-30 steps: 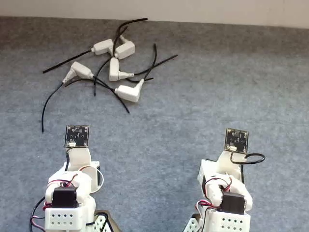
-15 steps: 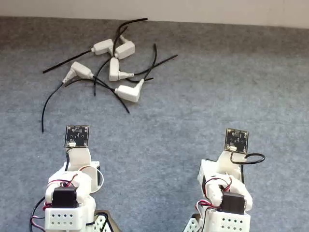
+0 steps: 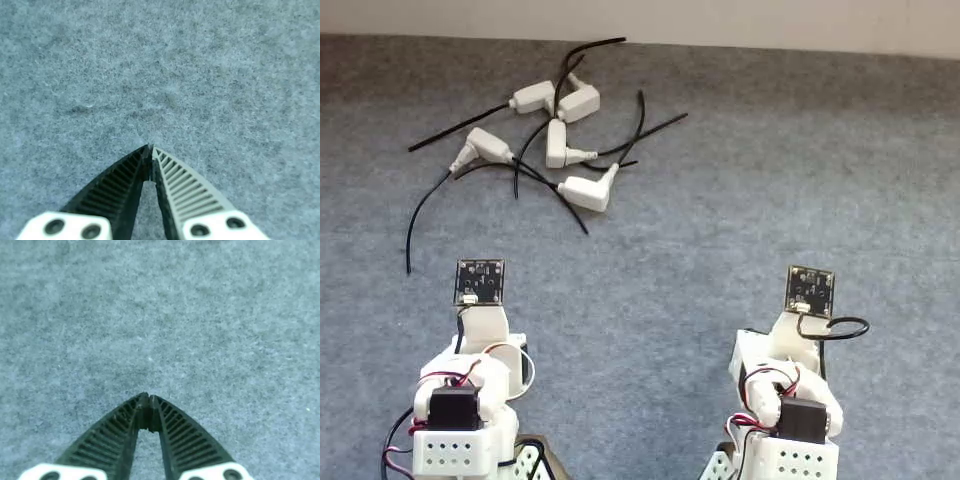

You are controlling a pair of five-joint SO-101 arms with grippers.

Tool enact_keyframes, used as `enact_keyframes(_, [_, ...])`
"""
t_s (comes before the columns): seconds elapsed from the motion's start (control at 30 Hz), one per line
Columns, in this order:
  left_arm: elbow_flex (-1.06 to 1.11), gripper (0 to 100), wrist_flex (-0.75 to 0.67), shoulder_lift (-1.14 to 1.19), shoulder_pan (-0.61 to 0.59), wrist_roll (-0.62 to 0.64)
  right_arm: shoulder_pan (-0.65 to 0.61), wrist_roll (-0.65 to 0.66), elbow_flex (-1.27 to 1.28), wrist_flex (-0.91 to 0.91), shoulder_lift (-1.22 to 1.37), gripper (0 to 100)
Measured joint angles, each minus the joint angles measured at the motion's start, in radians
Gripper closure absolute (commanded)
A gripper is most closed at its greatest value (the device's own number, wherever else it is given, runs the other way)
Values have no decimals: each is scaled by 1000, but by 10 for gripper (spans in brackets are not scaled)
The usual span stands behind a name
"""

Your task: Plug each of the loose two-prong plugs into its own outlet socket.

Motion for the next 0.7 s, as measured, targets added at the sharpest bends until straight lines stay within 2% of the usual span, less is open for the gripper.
enact_keyframes(0.7, [0,993,0,0,0,0,0,0,0,0,0,992])
